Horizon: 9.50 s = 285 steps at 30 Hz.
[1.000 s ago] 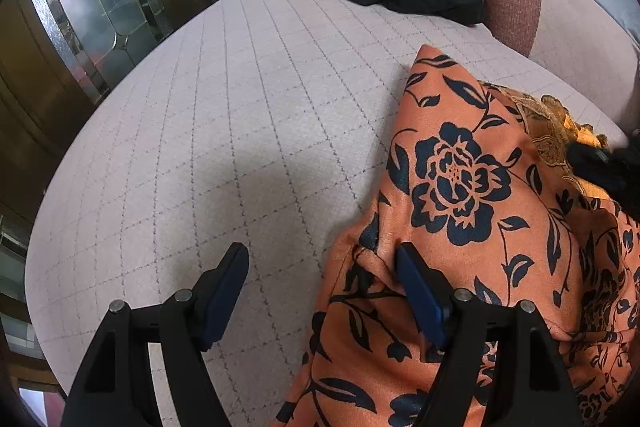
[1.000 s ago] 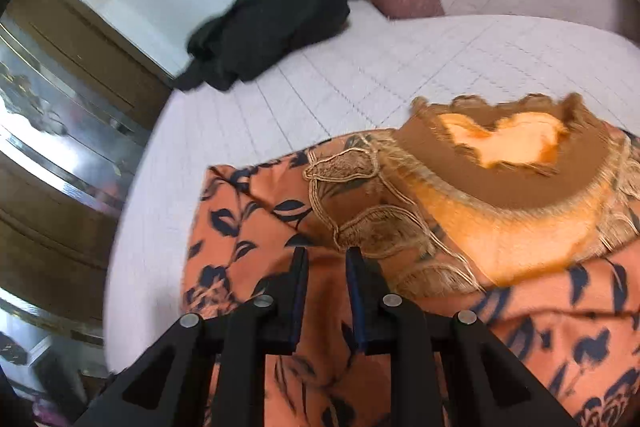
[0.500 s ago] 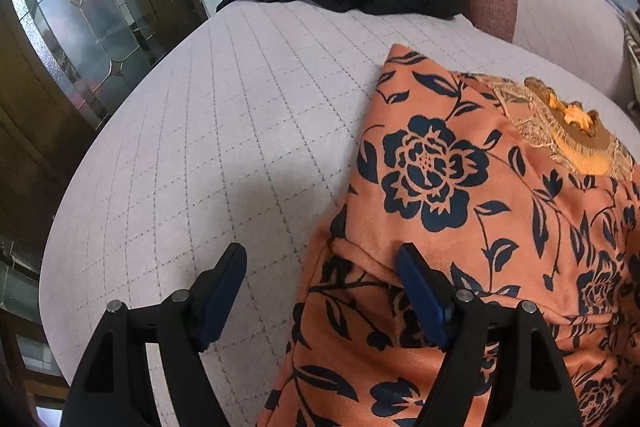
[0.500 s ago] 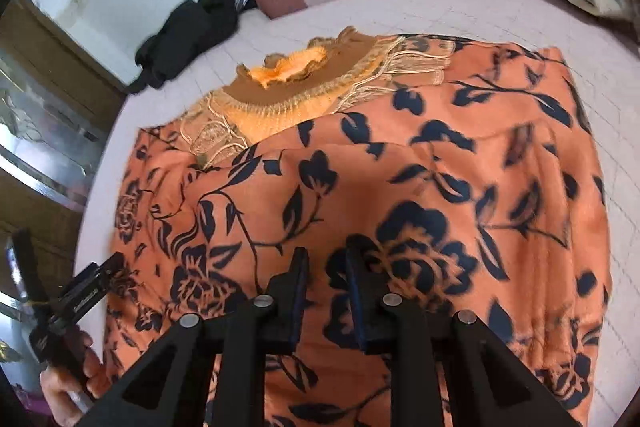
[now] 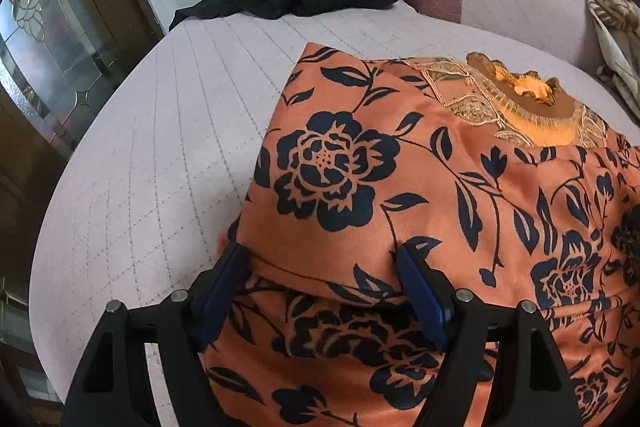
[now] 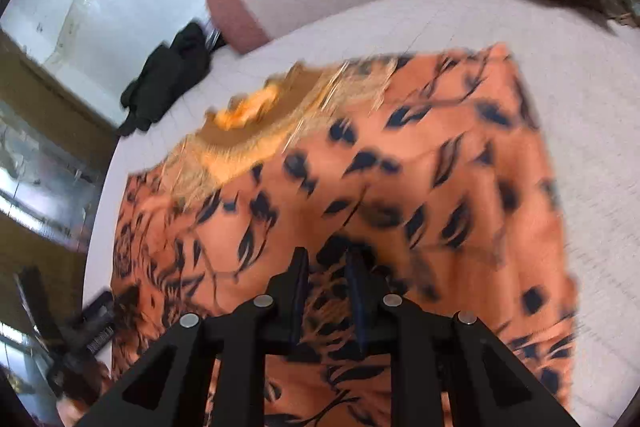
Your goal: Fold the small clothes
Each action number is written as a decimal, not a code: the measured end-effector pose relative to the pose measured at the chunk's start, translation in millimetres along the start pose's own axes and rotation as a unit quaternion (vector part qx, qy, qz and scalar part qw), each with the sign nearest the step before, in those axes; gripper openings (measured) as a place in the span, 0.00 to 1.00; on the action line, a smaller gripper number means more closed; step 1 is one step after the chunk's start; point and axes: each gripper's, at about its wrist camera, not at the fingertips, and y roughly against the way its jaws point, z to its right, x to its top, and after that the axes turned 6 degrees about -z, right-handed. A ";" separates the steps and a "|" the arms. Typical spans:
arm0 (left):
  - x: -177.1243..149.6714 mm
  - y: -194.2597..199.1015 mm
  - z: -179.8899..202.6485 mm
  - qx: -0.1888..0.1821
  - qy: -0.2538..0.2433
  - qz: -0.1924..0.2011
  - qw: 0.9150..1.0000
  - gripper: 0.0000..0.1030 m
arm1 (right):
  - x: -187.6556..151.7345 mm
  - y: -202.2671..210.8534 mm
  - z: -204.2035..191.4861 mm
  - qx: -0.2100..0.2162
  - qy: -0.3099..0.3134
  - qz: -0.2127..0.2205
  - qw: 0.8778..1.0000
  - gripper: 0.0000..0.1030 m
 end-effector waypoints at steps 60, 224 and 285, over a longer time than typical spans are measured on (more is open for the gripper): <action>-128.5 58.3 2.7 -0.026 -0.072 -0.014 0.997 0.79 | -136.5 52.9 -2.6 0.019 0.047 -0.081 0.995 0.44; -31.3 48.8 -1.0 -0.102 0.110 -0.021 0.988 0.67 | -21.8 -6.0 -72.6 0.005 0.114 -0.039 0.993 0.37; -77.3 58.3 -83.9 -0.166 0.190 -0.063 0.966 0.70 | -163.2 78.7 13.1 0.103 -0.060 -0.012 0.993 0.64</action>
